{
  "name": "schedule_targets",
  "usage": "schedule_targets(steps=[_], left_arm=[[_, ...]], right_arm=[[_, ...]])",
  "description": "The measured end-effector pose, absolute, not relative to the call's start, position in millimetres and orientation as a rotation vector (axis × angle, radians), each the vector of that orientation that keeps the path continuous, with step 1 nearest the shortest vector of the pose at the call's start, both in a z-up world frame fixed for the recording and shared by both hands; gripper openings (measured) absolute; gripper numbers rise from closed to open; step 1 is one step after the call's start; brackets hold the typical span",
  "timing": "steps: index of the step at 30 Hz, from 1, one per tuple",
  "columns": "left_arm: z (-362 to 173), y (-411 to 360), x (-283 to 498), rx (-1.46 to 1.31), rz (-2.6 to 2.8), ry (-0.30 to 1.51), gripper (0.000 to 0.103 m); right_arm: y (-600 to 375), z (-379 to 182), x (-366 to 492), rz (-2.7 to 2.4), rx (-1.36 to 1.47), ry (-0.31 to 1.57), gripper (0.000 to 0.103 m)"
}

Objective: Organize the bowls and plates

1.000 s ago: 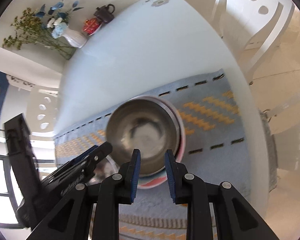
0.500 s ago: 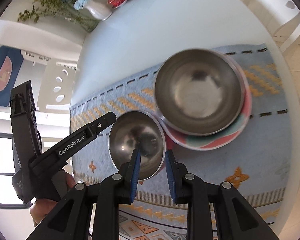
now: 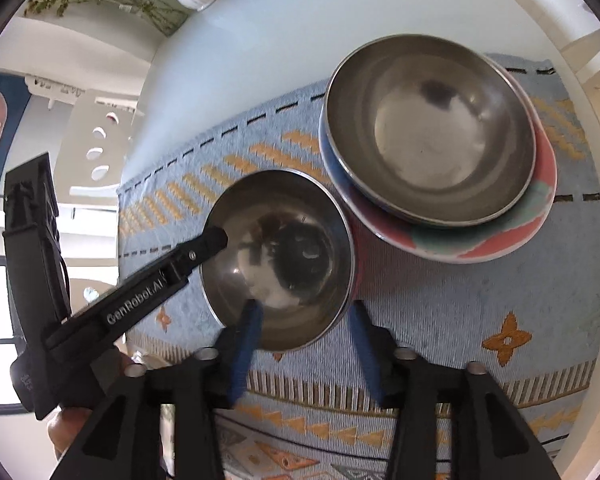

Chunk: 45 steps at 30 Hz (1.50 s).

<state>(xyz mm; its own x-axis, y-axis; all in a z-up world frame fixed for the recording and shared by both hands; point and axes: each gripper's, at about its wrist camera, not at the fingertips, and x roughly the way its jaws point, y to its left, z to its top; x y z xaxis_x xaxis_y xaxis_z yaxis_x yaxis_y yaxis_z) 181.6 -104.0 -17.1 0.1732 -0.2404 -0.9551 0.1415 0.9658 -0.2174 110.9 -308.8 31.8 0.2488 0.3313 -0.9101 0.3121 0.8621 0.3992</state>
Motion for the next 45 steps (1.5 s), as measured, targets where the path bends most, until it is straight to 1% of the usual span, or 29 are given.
schedule_targets(steps=[20, 31, 33, 37, 40, 41, 42, 45], left_arm=[[-46, -112, 187, -0.061, -0.299, 1.415, 0.036], [-51, -103, 183, -0.090, -0.331, 1.409, 0.036], [-52, -101, 182, -0.097, -0.331, 1.406, 0.038], [-53, -96, 179, -0.113, -0.336, 1.398, 0.038], [-52, -94, 174, -0.124, -0.330, 1.382, 0.034], [-51, -95, 171, -0.121, -0.337, 1.372, 0.028], [-50, -97, 170, -0.122, -0.343, 1.366, 0.024], [-48, -98, 166, -0.117, -0.348, 1.351, 0.020]], right_arm=[[-319, 7, 113, -0.095, 0.605, 1.345, 0.048], [-321, -7, 114, -0.115, 0.634, 1.337, 0.048], [-323, -9, 114, -0.118, 0.645, 1.331, 0.048], [-324, -14, 115, -0.120, 0.654, 1.330, 0.048], [-325, -15, 114, -0.132, 0.635, 1.323, 0.048], [-325, -13, 113, -0.146, 0.619, 1.320, 0.047], [-326, -12, 113, -0.171, 0.601, 1.320, 0.047], [-331, -13, 111, -0.161, 0.628, 1.314, 0.039]])
